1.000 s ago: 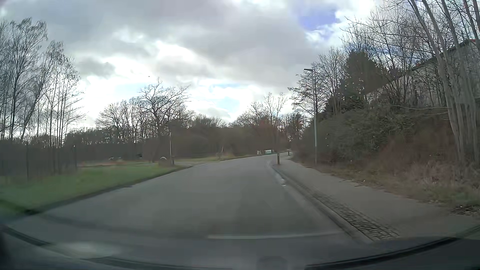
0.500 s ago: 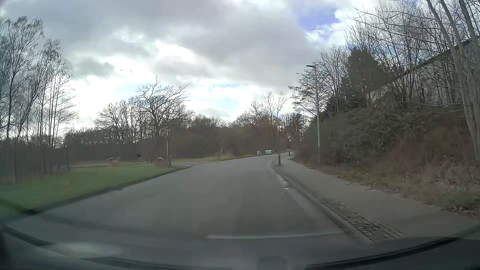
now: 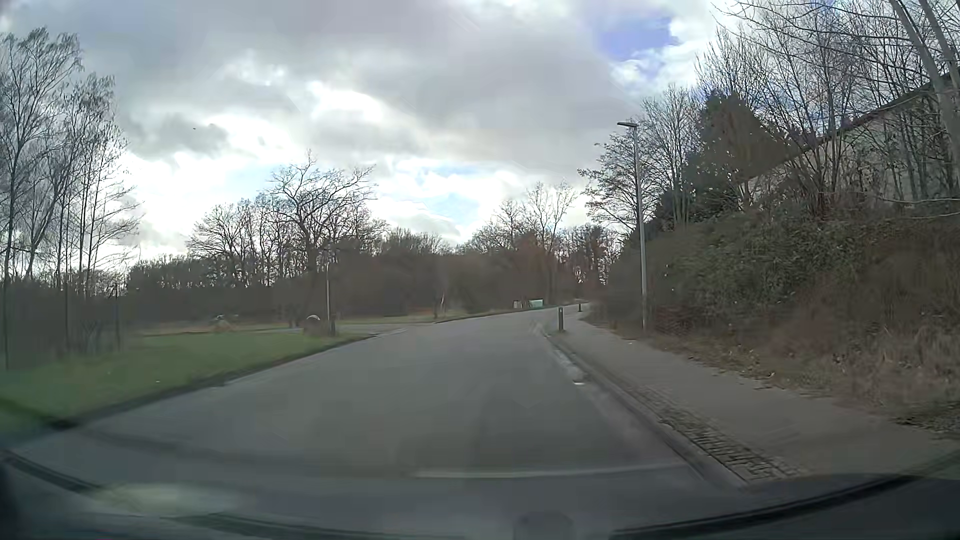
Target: Follow the waypoints while adhering to traffic rules and regulations
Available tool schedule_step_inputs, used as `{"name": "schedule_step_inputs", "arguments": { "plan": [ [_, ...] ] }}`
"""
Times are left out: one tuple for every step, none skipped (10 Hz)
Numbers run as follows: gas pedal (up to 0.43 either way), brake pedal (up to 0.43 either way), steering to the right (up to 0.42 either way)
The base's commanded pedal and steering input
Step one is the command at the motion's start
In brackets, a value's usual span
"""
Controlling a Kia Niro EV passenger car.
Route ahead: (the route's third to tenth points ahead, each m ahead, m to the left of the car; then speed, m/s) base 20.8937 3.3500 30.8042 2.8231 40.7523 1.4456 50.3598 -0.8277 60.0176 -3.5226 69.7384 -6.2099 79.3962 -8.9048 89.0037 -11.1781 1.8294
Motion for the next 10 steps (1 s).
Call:
{"name": "schedule_step_inputs", "arguments": {
  "plan": [
    [0.000, 0.000, 0.002],
    [0.000, 0.000, 0.002],
    [0.000, 0.000, 0.002],
    [0.000, 0.000, 0.002],
    [0.000, 0.000, 0.002],
    [0.000, 0.000, 0.002],
    [0.000, 0.000, 0.002],
    [0.000, 0.000, 0.002],
    [0.000, 0.000, 0.002],
    [0.000, 0.000, 0.002]
  ]
}}
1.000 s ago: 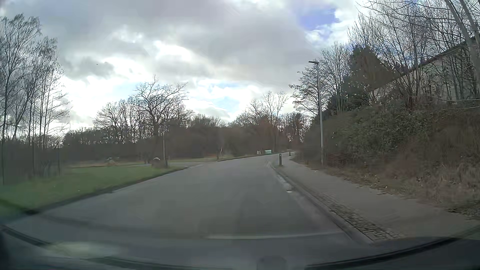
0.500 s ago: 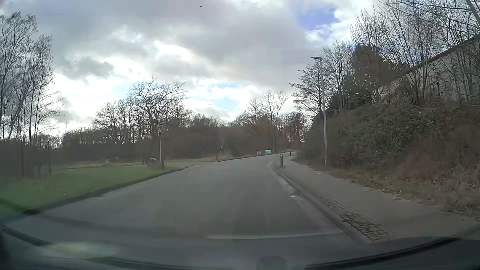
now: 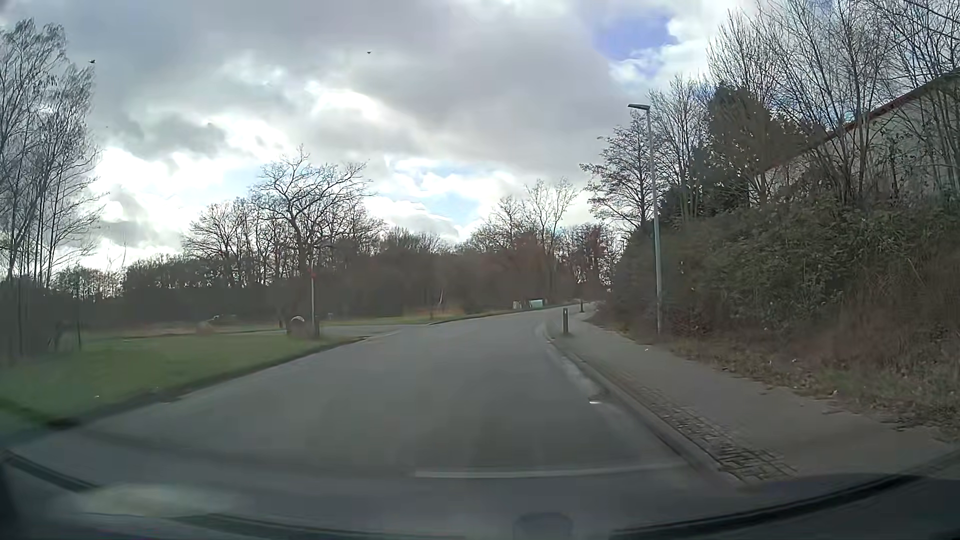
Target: Follow the waypoints while adhering to traffic rules and regulations
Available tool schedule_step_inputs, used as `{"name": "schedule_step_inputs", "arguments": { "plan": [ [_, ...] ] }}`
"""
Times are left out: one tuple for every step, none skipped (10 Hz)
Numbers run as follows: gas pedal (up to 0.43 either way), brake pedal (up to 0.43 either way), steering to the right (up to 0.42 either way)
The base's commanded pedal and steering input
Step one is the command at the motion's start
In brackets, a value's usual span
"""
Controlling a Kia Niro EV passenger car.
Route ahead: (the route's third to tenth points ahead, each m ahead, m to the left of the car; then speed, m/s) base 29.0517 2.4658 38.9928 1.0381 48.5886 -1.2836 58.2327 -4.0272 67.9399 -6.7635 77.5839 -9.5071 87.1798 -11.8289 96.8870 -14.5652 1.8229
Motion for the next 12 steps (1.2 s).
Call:
{"name": "schedule_step_inputs", "arguments": {
  "plan": [
    [0.000, 0.000, 0.002],
    [0.000, 0.000, 0.002],
    [0.000, 0.000, 0.002],
    [0.000, 0.000, 0.002],
    [0.000, 0.000, 0.002],
    [0.000, 0.000, 0.002],
    [0.000, 0.000, 0.002],
    [0.000, 0.000, 0.002],
    [0.000, 0.000, 0.002],
    [0.000, 0.000, 0.002],
    [0.000, 0.000, 0.002],
    [0.000, 0.000, 0.002]
  ]
}}
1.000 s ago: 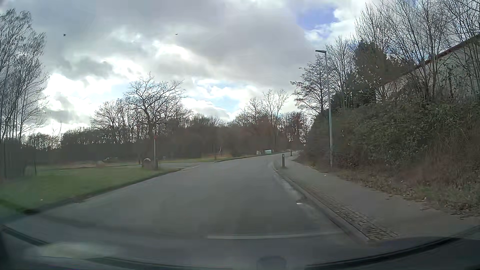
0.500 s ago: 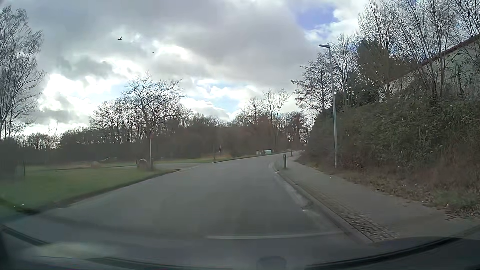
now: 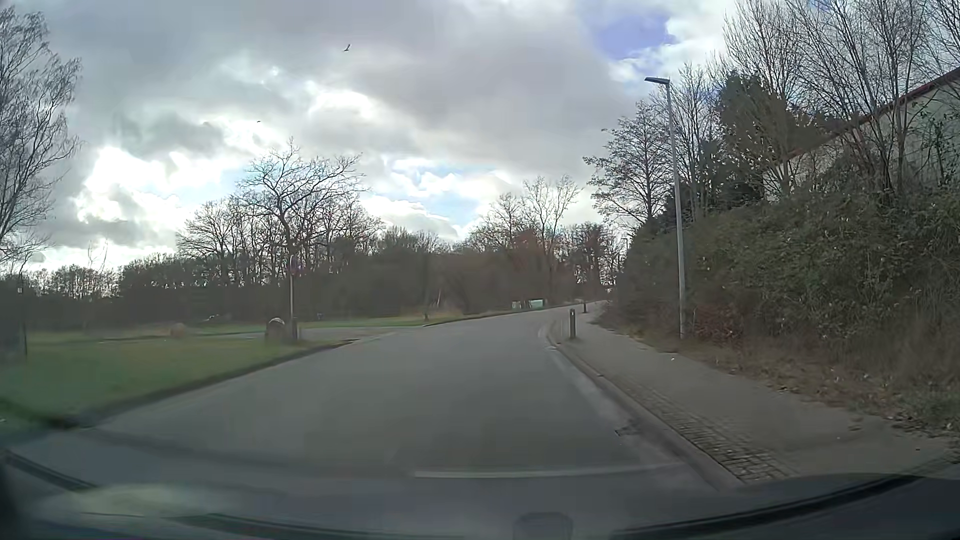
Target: Follow the waypoints while adhering to traffic rules and regulations
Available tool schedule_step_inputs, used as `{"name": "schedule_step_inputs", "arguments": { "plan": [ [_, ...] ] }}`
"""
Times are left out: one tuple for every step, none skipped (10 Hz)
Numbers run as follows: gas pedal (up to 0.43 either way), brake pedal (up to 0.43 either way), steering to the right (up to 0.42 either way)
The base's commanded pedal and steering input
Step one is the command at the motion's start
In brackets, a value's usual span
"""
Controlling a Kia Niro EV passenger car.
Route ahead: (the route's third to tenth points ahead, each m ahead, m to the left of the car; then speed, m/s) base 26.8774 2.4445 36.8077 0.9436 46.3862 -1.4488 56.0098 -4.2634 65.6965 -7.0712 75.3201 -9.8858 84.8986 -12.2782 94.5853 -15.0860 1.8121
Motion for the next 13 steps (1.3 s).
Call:
{"name": "schedule_step_inputs", "arguments": {
  "plan": [
    [0.000, 0.000, 0.002],
    [0.000, 0.000, 0.001],
    [0.000, 0.000, 0.001],
    [0.000, 0.000, 0.001],
    [0.000, 0.000, 0.002],
    [0.000, 0.000, 0.001],
    [0.000, 0.000, 0.001],
    [0.000, 0.000, 0.001],
    [0.000, 0.000, 0.001],
    [0.000, 0.000, 0.002],
    [0.000, 0.000, 0.001],
    [0.000, 0.000, 0.001],
    [0.000, 0.000, 0.001]
  ]
}}
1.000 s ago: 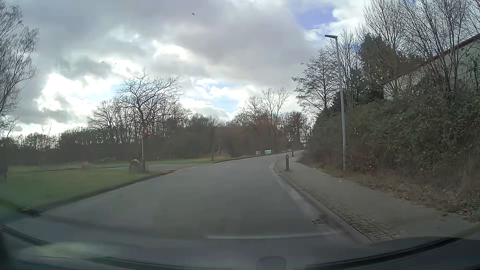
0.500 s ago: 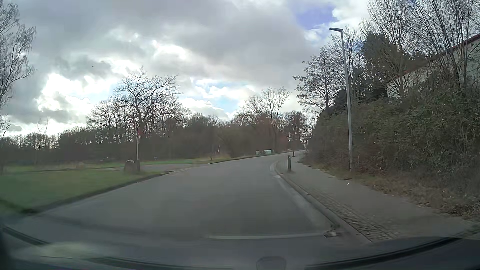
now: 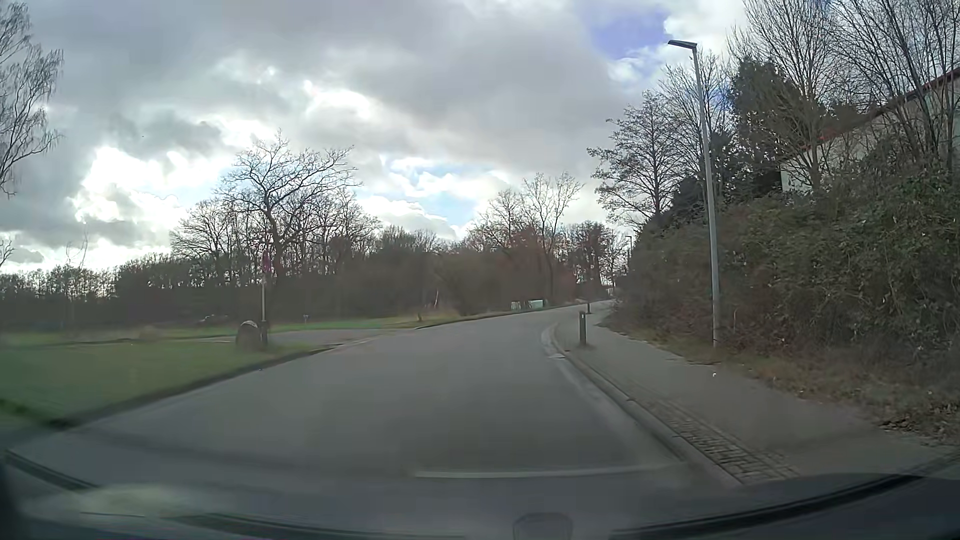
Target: Follow the waypoints while adhering to traffic rules and regulations
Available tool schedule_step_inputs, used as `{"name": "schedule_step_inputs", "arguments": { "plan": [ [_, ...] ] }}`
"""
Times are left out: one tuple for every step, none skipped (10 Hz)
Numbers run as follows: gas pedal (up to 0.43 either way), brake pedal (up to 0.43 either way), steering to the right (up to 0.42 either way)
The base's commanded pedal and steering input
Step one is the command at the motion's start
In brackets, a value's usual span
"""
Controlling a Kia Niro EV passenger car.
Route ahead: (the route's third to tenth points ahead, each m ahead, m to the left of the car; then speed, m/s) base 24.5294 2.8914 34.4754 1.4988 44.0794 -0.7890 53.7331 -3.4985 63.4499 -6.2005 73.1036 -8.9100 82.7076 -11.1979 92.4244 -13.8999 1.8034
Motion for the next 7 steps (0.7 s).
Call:
{"name": "schedule_step_inputs", "arguments": {
  "plan": [
    [0.000, 0.000, 0.001],
    [0.000, 0.000, 0.001],
    [0.000, 0.000, 0.000],
    [0.000, 0.000, 0.000],
    [0.000, 0.000, 0.000],
    [0.000, 0.000, 0.000],
    [0.000, 0.000, 0.000]
  ]
}}
